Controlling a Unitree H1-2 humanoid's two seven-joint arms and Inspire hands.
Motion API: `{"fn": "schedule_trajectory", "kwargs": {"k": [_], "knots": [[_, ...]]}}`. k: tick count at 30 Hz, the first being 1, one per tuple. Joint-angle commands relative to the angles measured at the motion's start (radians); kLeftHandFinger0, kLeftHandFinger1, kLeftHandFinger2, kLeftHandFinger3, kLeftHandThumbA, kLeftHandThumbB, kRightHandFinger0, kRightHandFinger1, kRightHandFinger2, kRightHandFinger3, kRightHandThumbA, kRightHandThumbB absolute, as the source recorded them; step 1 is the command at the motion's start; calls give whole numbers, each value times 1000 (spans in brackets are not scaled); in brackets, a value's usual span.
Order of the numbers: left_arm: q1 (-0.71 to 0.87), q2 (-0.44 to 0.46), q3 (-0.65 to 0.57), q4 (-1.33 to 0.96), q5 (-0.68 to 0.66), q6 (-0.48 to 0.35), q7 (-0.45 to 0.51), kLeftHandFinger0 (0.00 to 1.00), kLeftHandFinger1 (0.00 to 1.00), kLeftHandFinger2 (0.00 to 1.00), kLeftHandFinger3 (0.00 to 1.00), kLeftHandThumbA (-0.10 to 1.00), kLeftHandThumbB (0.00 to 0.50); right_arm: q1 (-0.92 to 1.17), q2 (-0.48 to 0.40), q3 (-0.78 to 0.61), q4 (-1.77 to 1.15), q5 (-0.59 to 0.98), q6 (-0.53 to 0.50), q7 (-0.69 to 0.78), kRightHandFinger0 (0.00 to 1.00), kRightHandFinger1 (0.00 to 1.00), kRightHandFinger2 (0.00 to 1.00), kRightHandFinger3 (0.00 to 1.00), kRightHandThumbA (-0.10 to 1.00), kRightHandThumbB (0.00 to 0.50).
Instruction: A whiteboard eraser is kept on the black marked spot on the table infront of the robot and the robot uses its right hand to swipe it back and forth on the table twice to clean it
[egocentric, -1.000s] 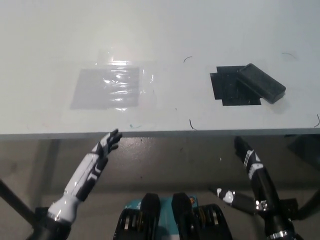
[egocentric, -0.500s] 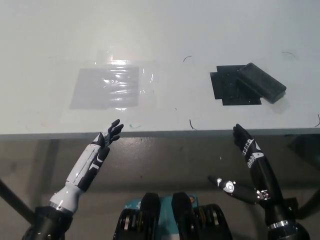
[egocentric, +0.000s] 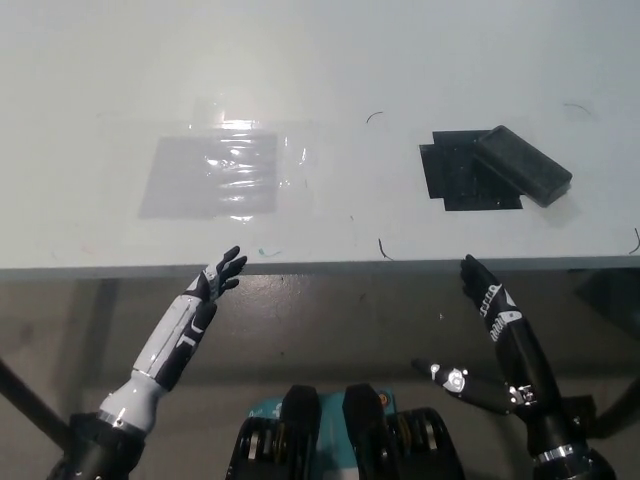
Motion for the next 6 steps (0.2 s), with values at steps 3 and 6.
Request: {"fn": "schedule_trajectory", "kwargs": {"k": [3,6], "knots": [[-7,3,5,-19,-4,-8,2,1000,1000,1000,1000,1000,306,-5,-2,10,-7,5,-64,14,1000,1000,1000,1000,1000,99],[-4,3,6,-19,-5,-6,2,1000,1000,1000,1000,1000,314,-6,-3,11,-5,6,-64,16,1000,1000,1000,1000,1000,96]]}}
